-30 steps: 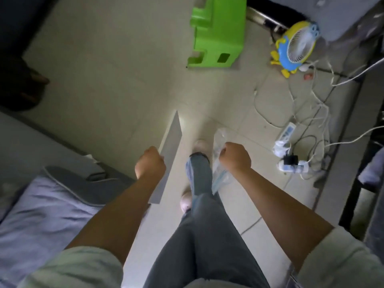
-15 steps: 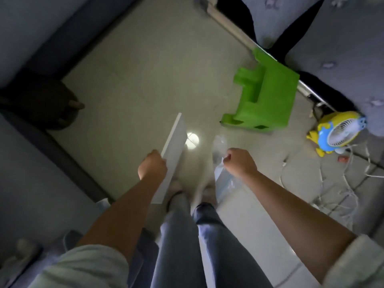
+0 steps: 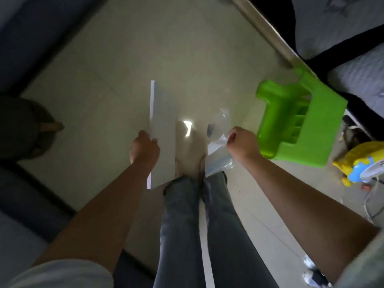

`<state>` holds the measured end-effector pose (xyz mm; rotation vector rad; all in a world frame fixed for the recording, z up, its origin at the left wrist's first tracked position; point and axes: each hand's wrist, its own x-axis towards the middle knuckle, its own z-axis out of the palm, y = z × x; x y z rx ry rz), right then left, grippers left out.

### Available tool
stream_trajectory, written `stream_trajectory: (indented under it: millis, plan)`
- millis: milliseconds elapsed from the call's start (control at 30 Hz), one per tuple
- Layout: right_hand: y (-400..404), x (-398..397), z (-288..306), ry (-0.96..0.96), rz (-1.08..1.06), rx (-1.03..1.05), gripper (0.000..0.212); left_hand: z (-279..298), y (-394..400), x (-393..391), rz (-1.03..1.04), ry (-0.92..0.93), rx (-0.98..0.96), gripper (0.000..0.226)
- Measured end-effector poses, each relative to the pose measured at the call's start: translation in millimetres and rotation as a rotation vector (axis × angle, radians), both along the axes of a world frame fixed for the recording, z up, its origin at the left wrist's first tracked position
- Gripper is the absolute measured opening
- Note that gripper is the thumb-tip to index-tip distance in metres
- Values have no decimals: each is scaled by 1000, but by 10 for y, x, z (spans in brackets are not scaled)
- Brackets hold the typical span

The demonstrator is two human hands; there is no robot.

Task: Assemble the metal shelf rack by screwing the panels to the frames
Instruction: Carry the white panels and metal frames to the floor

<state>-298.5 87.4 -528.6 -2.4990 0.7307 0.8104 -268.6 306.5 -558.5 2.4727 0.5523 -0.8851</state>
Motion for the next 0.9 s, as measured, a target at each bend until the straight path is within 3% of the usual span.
stream_trajectory:
  millis: [167, 233, 333, 433, 533, 600, 700, 767, 900]
  plan:
    - [73, 595, -1060, -118, -45, 56, 26, -1224, -80, 514, 165, 7, -77, 15]
    - [67, 725, -1515, -167, -62, 89, 25, -1755, -151, 588, 210, -13, -90, 33]
    - [47, 785, -2118, -270, -72, 111, 22, -2428, -256, 638, 261, -8, -130, 38]
    - [83, 793, -2591, -376, -92, 178, 19, -2989, -279, 646, 302, 16, -174, 36]
    - [204, 809, -2925, -423, -100, 329, 17, -3375, -229, 614, 372, 25, -168, 16]
    - [295, 775, -3111, -422, -112, 408, 16, -3538, -178, 584, 400, 56, -129, 22]
    - [331, 627, -3354, -260, -210, 304, 16, -3664, -83, 516, 349, 81, -72, 30]
    - [271, 476, -3533, -27, -249, 139, 20, -3654, -36, 452, 265, 80, -78, 31]
    - [210, 163, -3587, 325, -371, 9, 41, -3524, 60, 275, 11, 27, -48, 24]
